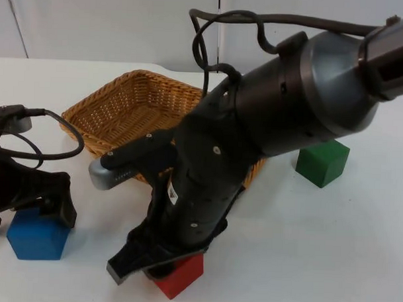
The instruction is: Pick up one cube with each hand and place exactly two cubes into the same basket, leaving the remaining cube outside.
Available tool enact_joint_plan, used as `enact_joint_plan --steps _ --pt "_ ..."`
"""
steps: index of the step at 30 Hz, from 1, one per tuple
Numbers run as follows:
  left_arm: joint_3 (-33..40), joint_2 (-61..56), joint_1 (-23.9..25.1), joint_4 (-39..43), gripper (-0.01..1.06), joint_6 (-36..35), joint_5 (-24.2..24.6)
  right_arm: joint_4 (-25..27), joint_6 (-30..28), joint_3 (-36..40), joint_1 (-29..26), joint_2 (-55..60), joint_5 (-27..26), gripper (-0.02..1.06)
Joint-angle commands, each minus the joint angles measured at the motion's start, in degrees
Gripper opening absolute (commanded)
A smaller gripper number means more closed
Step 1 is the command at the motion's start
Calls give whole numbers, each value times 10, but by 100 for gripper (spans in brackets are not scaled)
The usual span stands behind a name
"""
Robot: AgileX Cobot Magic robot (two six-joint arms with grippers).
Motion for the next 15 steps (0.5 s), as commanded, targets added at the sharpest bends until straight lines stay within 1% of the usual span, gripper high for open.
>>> enact_joint_plan --steps 1,2,3,4,5,6,7,8,9,10,11,15 --pt "-1 6 -4 -11 98 2 6 1 -3 -4 3 1 4 31" --pt "-1 6 -4 -11 92 2 9 1 -3 -4 3 -1 8 20" --pt "-1 6 -4 -13 83 2 14 1 -3 -4 3 -3 8 9" --pt "-1 6 -4 -15 73 2 21 1 -3 -4 3 -9 11 1" --pt "-1 6 -4 -15 56 2 30 1 -3 -4 3 -18 20 0" --pt "-1 6 -4 -15 56 2 30 1 -3 -4 3 -18 20 0" --pt "-1 6 -4 -15 43 2 38 1 -3 -4 3 -21 23 0" --pt "-1 6 -4 -15 36 2 40 1 -3 -4 3 -30 27 0" --pt "-1 6 -4 -15 24 2 44 0 -3 -4 3 -40 34 0" --pt "-1 5 -4 -13 9 2 52 -4 -3 -4 3 -51 39 0" --pt "-1 2 -4 -13 0 2 56 -5 -3 -4 3 -60 43 0" --pt "-1 -27 -4 -11 0 2 75 -10 -3 -4 3 -89 61 0"
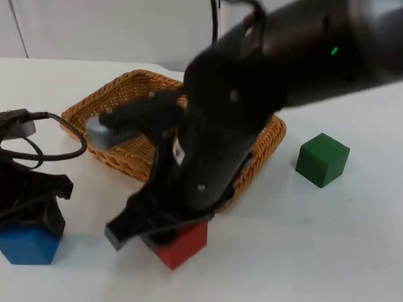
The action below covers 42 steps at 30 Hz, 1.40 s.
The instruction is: Pick up one cube with each hand and place exactly two cubes into the same basket, leaving the remaining cube outside.
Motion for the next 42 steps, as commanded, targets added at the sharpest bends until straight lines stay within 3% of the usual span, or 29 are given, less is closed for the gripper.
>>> enact_joint_plan --steps 1,9,13,18,28,42 --pt "2 -27 -4 -4 0 -1 18 -6 -3 -3 3 -27 11 0" --pt "2 -126 -4 24 0 -35 49 -9 -16 -3 3 -80 32 0" --pt "2 -218 -4 95 0 -100 66 -9 -27 -3 2 -119 50 0" --pt "2 -271 -4 118 0 -123 83 -11 -34 -3 2 -140 63 0" --pt "2 -312 -4 122 0 -123 113 -10 -37 -3 2 -147 68 0" --pt "2 -312 -4 122 0 -123 114 -10 -37 -3 2 -147 73 0"
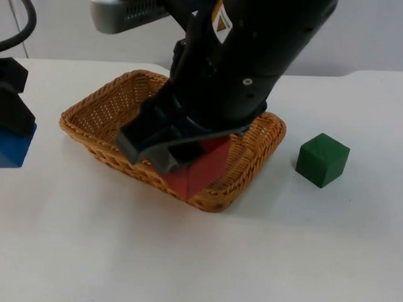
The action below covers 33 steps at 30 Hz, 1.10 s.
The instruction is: Pick up one cube with each hand and place exactly two cubes into the same basket, leaving the remaining cube outside.
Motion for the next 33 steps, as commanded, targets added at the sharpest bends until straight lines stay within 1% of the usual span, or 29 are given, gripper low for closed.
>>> enact_joint_plan --steps 1,4,15,19,21,22,26,27,29,32,33 --pt "1 -6 -3 3 0 -5 3 -2 -2 -3 2 -6 -2 0" --pt "1 -6 -3 3 0 -4 12 1 -2 -3 2 -6 -1 0" --pt "1 -6 -3 8 0 -3 10 3 -2 -3 2 -6 4 0" --pt "1 -4 -3 4 0 -3 -10 -3 -2 -3 0 -5 -1 0" --pt "1 -3 -3 4 0 -3 -26 1 -18 -3 -10 -5 -4 0" --pt "1 -3 -3 4 0 -3 -26 1 -18 -3 -10 -5 -4 0" --pt "-5 -1 -3 -7 0 -3 -58 3 -21 -3 -40 -5 -2 0" --pt "-5 -1 -3 -7 0 -3 -58 3 -21 -3 -40 -5 -2 0" --pt "-28 12 -3 -11 0 -3 -49 17 -40 -3 -62 -5 -2 0" --pt "-70 45 -3 -17 0 -3 -28 17 -46 -3 -80 -4 -9 0" --pt "-70 45 -3 -17 0 -3 -28 17 -46 -3 -80 -4 -9 0"
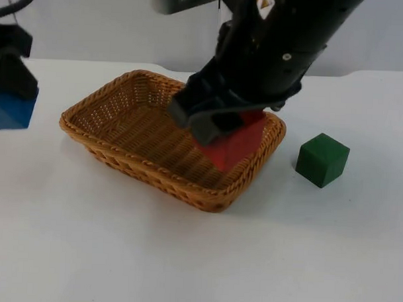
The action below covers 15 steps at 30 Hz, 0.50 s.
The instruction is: Pick up one cube with each hand and place exactly two cubes into the same basket, leaving the remaining cube outside.
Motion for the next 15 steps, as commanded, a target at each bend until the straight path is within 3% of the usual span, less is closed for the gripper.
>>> enact_joint_plan --steps 1,11,15 --pt "-28 22 -3 -13 0 -2 8 3 -14 -3 -9 -4 -14 0" --pt "-114 121 -3 -33 0 18 23 -5 -25 -6 -29 19 -60 0" --pt "-162 165 -3 -62 0 50 34 -3 -36 -50 -37 68 -60 0"
